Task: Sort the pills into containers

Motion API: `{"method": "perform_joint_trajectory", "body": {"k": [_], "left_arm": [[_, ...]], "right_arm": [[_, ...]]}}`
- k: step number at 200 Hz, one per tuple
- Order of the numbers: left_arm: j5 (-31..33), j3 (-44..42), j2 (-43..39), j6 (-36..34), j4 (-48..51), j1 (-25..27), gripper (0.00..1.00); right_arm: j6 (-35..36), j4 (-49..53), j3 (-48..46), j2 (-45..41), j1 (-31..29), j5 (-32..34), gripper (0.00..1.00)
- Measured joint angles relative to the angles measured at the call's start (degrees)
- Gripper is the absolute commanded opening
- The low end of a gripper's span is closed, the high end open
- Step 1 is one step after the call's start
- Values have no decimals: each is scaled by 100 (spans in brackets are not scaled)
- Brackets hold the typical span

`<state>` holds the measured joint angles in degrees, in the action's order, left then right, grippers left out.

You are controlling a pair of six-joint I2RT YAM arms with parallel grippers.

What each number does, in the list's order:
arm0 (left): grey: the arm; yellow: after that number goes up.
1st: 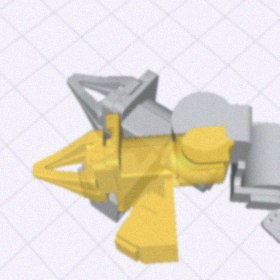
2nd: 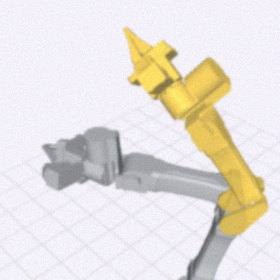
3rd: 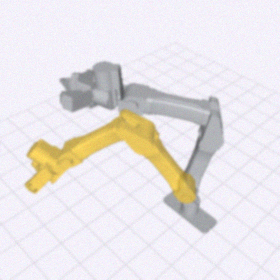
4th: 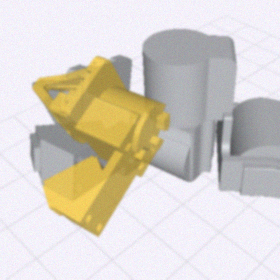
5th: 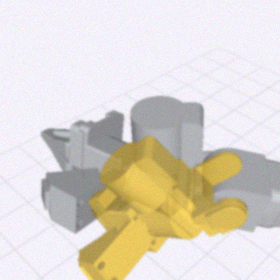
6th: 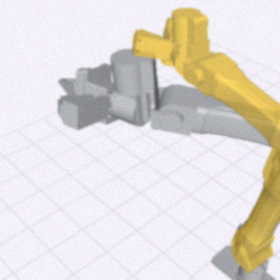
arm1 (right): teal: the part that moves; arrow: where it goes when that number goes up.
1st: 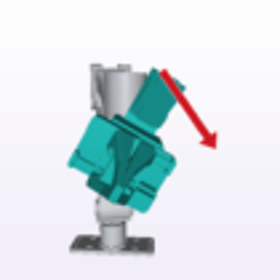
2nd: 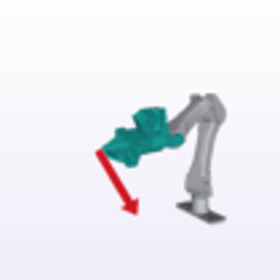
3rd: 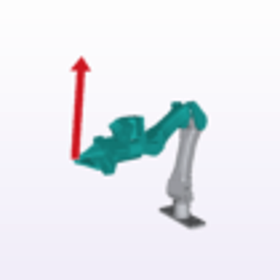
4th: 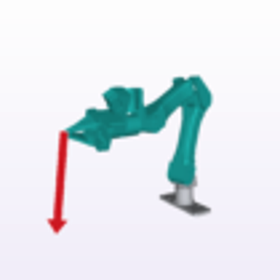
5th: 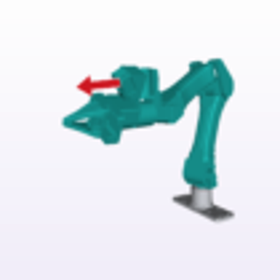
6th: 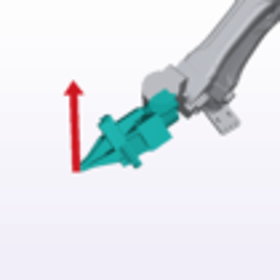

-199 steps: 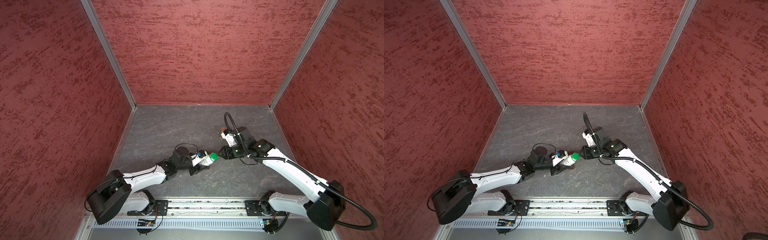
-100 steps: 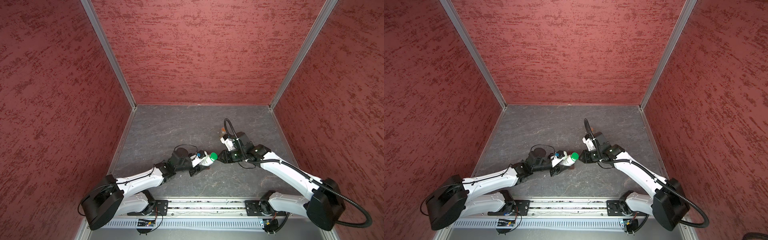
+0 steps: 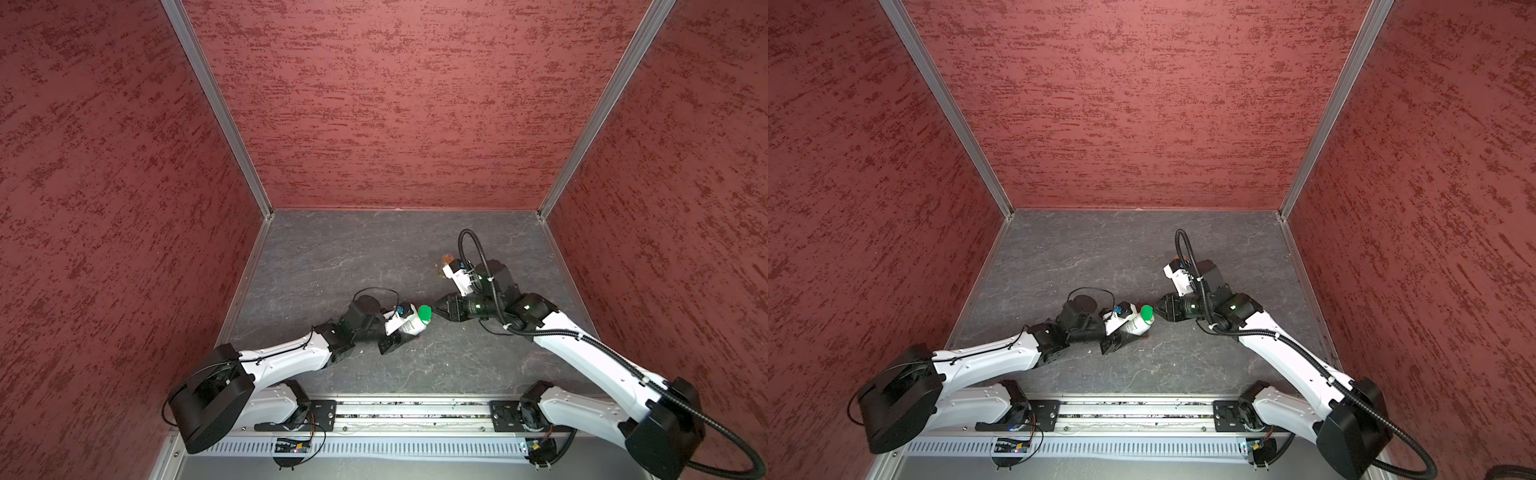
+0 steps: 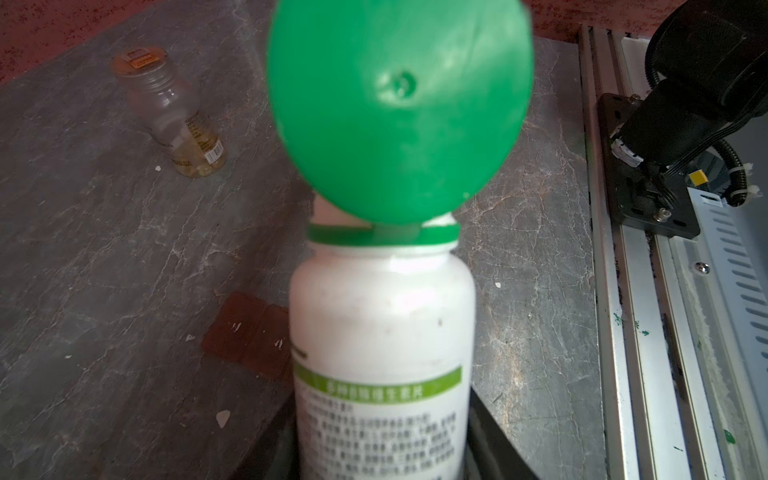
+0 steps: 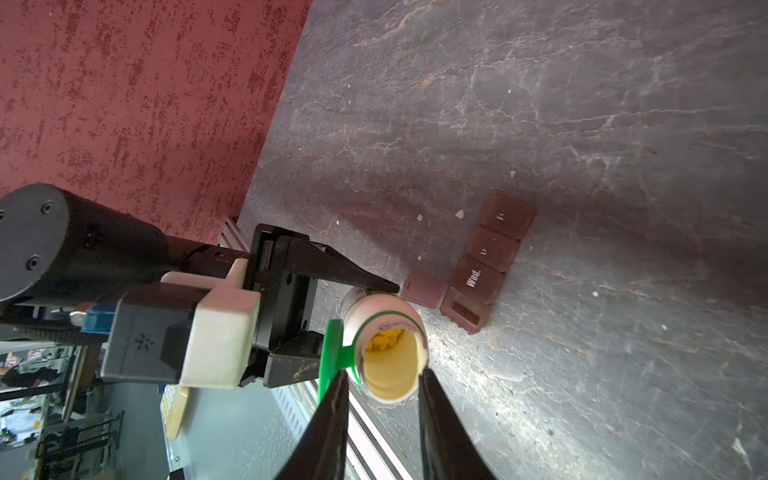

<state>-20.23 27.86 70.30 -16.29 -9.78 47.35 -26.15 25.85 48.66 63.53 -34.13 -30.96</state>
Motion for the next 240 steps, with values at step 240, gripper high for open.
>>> {"method": "perform_joint_trajectory", "body": {"k": [240], "left_arm": [[1019, 533, -297, 774, 2068, 420, 0]], "right_arm": [[192, -833, -304, 511, -343, 247, 26]]}}
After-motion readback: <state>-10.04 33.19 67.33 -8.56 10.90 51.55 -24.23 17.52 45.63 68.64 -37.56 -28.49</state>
